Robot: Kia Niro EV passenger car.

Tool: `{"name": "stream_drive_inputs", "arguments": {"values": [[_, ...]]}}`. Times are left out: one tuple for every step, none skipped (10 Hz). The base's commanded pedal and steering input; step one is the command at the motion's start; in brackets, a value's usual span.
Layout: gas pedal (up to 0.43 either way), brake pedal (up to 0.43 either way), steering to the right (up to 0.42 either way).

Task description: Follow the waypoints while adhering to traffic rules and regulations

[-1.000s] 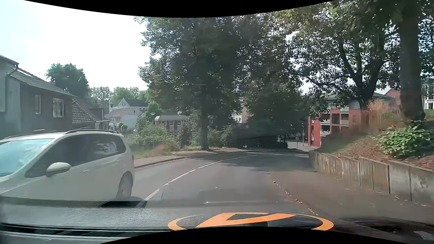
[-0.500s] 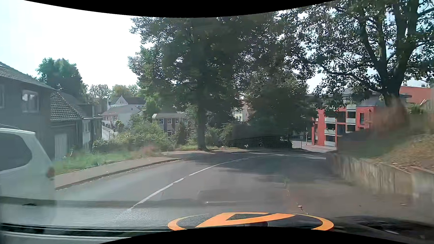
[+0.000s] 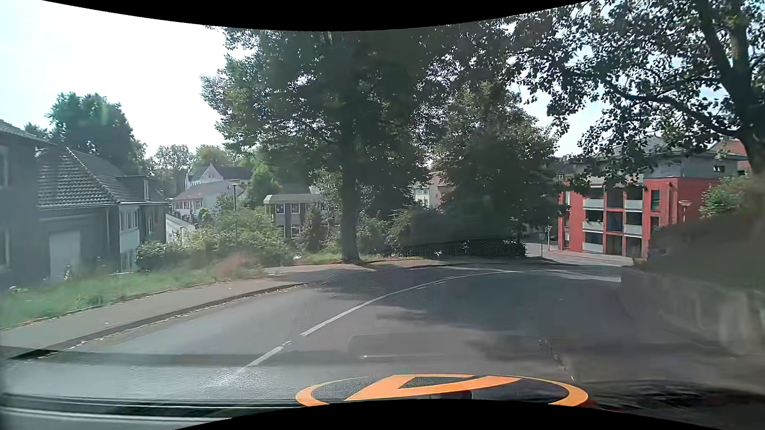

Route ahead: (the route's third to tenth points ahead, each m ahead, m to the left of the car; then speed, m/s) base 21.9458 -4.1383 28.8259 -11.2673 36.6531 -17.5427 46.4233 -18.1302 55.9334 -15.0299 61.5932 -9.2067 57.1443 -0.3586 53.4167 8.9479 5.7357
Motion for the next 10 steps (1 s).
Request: {"name": "stream_drive_inputs", "arguments": {"values": [[0.000,0.116,0.023],[0.000,0.134,0.035],[0.000,0.146,0.047],[0.000,0.146,0.056],[0.000,0.152,0.067],[0.000,0.171,0.083],[0.000,0.189,0.099],[0.000,0.201,0.113],[0.000,0.213,0.125],[0.000,0.220,0.134]]}}
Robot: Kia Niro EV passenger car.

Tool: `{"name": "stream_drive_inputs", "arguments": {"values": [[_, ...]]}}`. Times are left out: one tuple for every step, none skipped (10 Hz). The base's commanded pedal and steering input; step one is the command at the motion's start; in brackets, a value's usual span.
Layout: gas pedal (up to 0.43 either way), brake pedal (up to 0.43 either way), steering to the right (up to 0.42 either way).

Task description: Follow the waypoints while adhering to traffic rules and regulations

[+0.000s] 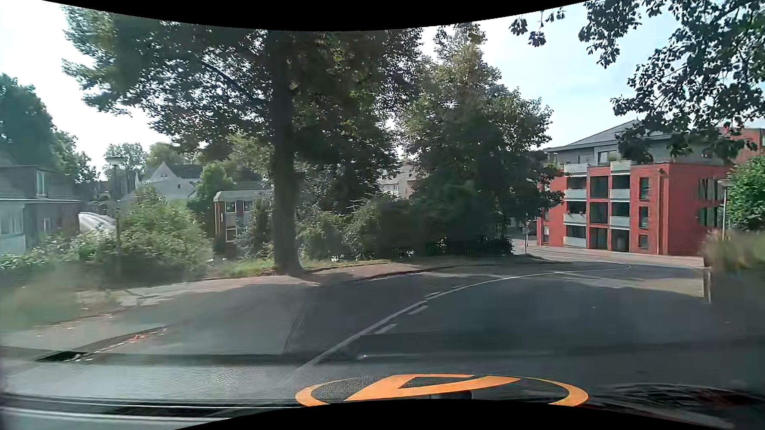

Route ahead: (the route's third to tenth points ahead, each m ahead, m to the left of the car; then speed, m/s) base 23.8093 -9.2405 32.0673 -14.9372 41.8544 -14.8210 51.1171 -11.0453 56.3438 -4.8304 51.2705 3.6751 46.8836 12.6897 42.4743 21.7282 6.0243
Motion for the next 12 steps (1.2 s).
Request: {"name": "stream_drive_inputs", "arguments": {"values": [[0.000,0.220,0.144],[0.000,0.226,0.154],[0.000,0.226,0.166],[0.000,0.232,0.177],[0.000,0.244,0.184],[0.000,0.256,0.197],[0.000,0.256,0.204],[0.000,0.268,0.213],[0.000,0.274,0.220],[0.000,0.274,0.223],[0.000,0.268,0.229],[0.000,0.268,0.232]]}}
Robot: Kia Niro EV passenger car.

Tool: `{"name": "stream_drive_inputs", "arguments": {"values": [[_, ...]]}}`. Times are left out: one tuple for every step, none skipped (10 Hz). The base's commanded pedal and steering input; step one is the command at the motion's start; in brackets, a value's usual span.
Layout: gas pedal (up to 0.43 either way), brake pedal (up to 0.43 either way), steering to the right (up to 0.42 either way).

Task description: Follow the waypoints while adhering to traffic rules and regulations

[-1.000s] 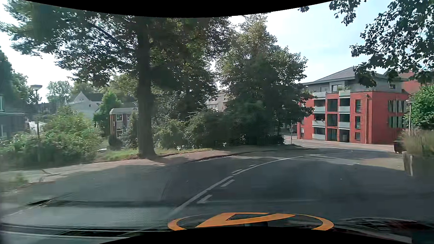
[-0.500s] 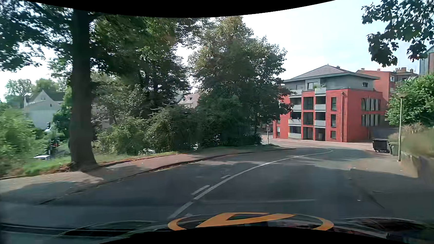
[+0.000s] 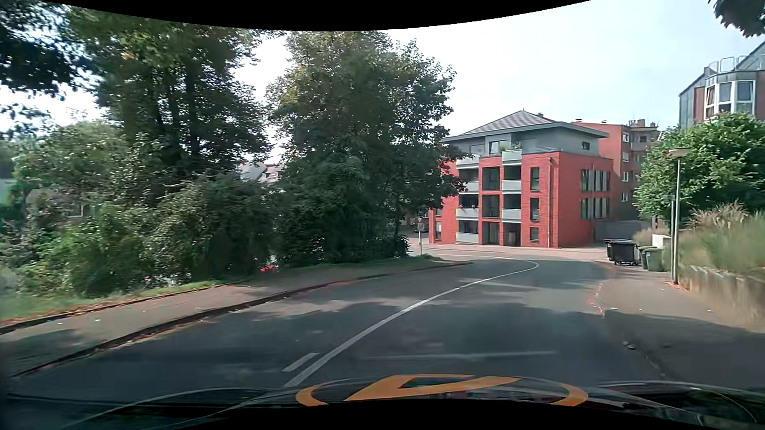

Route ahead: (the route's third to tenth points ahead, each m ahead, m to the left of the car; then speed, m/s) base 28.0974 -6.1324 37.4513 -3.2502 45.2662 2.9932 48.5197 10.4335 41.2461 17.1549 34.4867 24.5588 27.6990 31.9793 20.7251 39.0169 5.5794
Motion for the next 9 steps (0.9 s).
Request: {"name": "stream_drive_inputs", "arguments": {"values": [[0.000,0.268,0.232],[0.000,0.262,0.232],[0.000,0.262,0.231],[0.000,0.262,0.225],[0.000,0.262,0.213],[0.000,0.256,0.203],[0.000,0.256,0.202],[0.000,0.244,0.202],[0.000,0.232,0.202]]}}
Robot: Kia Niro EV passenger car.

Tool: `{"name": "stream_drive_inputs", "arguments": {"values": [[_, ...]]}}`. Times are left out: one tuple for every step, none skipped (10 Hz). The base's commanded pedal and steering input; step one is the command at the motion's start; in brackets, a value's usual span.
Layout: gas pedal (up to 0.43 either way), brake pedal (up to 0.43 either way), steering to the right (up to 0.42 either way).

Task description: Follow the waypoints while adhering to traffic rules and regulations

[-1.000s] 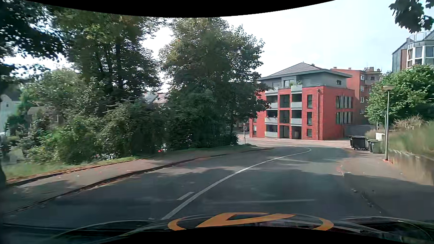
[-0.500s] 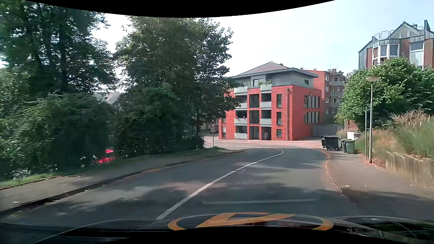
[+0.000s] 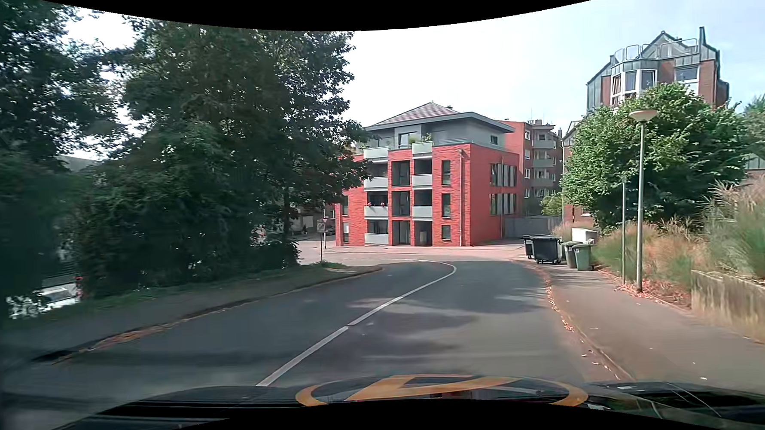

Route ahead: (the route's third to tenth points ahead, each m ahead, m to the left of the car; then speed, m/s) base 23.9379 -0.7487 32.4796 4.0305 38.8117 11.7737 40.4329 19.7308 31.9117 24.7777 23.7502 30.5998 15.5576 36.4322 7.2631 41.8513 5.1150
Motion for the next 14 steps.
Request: {"name": "stream_drive_inputs", "arguments": {"values": [[0.000,0.226,0.196],[0.000,0.213,0.186],[0.000,0.213,0.176],[0.000,0.213,0.168],[0.000,0.213,0.165],[0.000,0.213,0.160],[0.000,0.213,0.150],[0.000,0.213,0.125],[0.000,0.220,0.089],[0.000,0.220,0.070],[0.000,0.213,0.070],[0.000,0.201,0.070],[0.000,0.195,0.069],[0.000,0.195,0.061]]}}
